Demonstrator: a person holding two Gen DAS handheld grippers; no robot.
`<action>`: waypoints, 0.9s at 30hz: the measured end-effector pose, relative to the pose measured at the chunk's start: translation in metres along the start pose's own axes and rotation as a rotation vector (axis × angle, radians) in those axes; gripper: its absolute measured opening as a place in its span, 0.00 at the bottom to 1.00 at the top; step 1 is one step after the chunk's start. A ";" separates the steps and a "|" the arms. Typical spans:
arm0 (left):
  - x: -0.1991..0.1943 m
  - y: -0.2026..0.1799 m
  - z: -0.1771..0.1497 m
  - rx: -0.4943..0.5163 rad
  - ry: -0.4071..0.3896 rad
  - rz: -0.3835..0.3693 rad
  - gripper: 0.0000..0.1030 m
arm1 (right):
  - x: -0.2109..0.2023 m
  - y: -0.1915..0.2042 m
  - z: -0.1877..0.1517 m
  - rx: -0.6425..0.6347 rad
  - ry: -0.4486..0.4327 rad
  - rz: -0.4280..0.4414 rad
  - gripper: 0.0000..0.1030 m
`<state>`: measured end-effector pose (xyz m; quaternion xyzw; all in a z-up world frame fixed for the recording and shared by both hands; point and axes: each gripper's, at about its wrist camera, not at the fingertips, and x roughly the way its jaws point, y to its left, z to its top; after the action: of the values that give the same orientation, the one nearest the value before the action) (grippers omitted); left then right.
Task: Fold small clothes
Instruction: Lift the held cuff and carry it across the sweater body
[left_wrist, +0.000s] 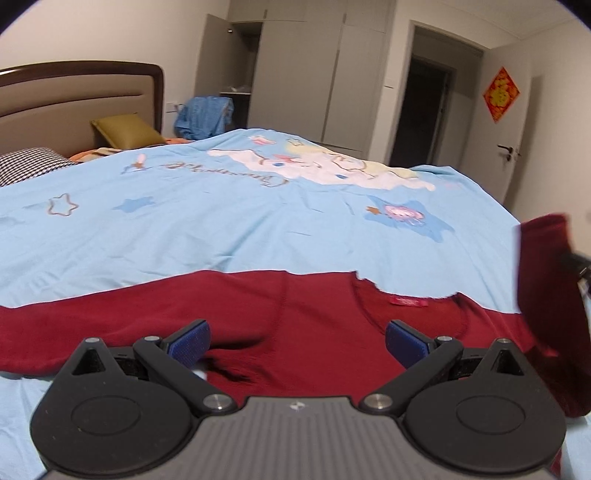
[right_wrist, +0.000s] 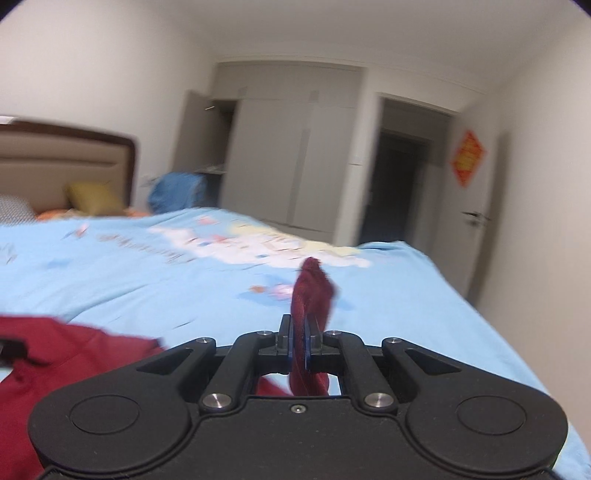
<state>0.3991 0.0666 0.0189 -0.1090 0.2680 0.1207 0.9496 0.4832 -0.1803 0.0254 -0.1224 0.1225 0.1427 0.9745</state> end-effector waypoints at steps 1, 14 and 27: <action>0.000 0.004 0.000 -0.005 -0.001 0.006 1.00 | 0.002 0.015 -0.001 -0.027 0.011 0.018 0.05; 0.012 0.028 -0.007 -0.074 0.017 -0.030 1.00 | 0.014 0.128 -0.065 -0.311 0.154 0.206 0.08; 0.054 -0.018 -0.030 -0.003 0.084 -0.154 1.00 | -0.024 0.045 -0.073 -0.142 0.190 0.242 0.78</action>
<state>0.4345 0.0505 -0.0324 -0.1356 0.2985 0.0428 0.9438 0.4319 -0.1644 -0.0456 -0.1883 0.2174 0.2551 0.9231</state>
